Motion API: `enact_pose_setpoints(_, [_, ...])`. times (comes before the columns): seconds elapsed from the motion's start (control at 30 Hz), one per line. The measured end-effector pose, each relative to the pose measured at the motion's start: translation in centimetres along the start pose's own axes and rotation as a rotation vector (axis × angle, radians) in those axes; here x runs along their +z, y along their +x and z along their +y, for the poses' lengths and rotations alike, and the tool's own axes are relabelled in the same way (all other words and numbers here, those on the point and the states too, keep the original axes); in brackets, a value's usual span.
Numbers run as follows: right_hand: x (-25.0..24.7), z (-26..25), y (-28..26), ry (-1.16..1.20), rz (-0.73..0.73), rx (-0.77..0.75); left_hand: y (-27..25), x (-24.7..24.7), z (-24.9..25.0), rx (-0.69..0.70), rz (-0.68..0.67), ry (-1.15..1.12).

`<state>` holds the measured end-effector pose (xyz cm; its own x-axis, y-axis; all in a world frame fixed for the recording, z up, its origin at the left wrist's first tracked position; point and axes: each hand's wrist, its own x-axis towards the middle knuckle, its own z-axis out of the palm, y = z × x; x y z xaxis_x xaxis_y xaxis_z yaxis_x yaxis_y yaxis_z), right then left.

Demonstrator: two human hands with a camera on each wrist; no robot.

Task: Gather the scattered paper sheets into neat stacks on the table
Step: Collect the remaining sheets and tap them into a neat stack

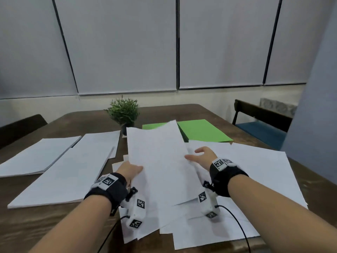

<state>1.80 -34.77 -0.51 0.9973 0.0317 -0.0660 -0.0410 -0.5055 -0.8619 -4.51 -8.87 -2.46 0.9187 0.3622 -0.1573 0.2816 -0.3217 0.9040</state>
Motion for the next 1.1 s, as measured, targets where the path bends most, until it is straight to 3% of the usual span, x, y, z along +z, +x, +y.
enact_pose_setpoints(0.13, [-3.8, 3.4, 0.0, -0.368, -0.056, 0.210, -0.4, 0.8, -0.1, -0.197, -0.040, 0.317])
enact_pose_setpoints(0.27, [-6.6, 5.4, -0.7, -0.623, -0.034, 0.331, -1.4, 0.8, 2.0, -0.098, -0.012, 0.635])
enact_pose_setpoints(0.4, [-7.6, 6.6, -0.8, -0.787, -0.027, 0.379, -0.1, 0.8, 0.7, -0.099, -0.035, 0.752])
enact_pose_setpoints(0.53, [-7.8, 6.3, 0.0, -0.805, -0.013, 0.406, 0.5, 0.8, 0.2, -0.096, -0.086, 0.881])
enact_pose_setpoints(0.77, [-8.9, 6.4, 1.0, -0.607, 0.056, 0.442, 1.3, 0.4, -0.1, -0.153, -0.083, 0.865])
enact_pose_setpoints(1.1, [-11.0, 5.0, 2.6, -0.587, 0.341, 0.232, 0.8, 0.6, 0.2, -0.137, -0.085, 0.904])
